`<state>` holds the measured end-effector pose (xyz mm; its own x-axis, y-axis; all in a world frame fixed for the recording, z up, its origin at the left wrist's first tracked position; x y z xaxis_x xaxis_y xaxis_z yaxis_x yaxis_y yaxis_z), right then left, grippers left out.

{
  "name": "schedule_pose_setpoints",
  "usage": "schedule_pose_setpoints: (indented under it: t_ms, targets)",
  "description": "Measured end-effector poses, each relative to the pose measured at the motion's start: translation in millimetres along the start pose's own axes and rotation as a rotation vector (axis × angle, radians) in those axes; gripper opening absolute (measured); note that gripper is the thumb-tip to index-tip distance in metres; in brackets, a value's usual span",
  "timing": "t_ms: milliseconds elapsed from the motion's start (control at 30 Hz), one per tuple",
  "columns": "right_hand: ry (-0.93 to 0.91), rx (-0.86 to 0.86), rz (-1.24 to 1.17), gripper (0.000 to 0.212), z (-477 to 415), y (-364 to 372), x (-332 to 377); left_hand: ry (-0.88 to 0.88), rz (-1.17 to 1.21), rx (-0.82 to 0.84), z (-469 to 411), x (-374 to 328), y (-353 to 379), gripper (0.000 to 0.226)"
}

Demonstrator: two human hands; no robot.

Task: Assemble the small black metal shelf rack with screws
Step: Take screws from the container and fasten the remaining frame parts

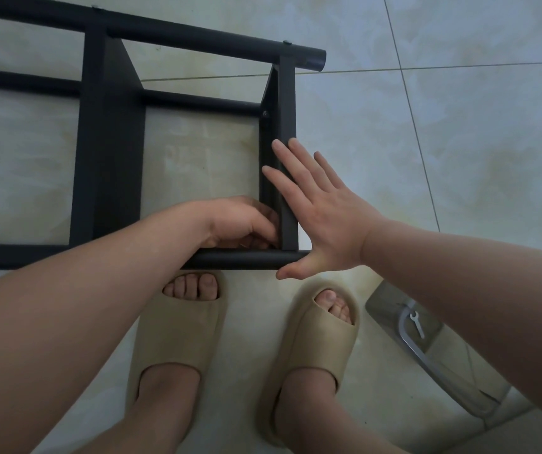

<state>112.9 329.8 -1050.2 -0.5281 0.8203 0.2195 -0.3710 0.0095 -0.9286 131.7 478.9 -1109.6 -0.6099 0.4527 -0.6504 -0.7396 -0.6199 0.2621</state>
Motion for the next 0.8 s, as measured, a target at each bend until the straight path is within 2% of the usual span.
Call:
schedule_pose_setpoints:
  t_ms: [100,267,333,633,800]
  targets:
    - [-0.001,0.003,-0.001,0.136,-0.2,0.3,0.4,0.007,0.012,-0.001,-1.0,0.0,0.8,0.012]
    - [-0.001,0.003,-0.001,0.136,-0.2,-0.2,0.0,-0.002,-0.141,-0.043,1.1,-0.2,0.3,0.012]
    - [-0.001,0.000,-0.001,0.136,-0.2,-0.1,0.2,-0.003,-0.120,-0.038,0.9,-0.3,0.3,0.007]
    - [0.001,0.007,0.000,0.136,-0.4,-0.7,0.5,0.024,0.053,0.010,0.3,-2.3,1.4,0.014]
    - [0.001,-0.002,-0.003,0.136,0.2,-0.2,0.5,0.011,-0.039,-0.016,0.4,-0.8,1.5,0.017]
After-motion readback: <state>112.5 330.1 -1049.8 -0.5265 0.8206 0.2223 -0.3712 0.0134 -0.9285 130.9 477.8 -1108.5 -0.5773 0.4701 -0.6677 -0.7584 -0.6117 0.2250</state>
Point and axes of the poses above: each hand's wrist, its own z-axis away from the middle knuckle, its own y-axis out of the palm, x = y × z, the point moved 3 cm from there along -z, towards the middle knuckle, and after that the axes turned 4 degrees about -z, right-handed, at the moved point
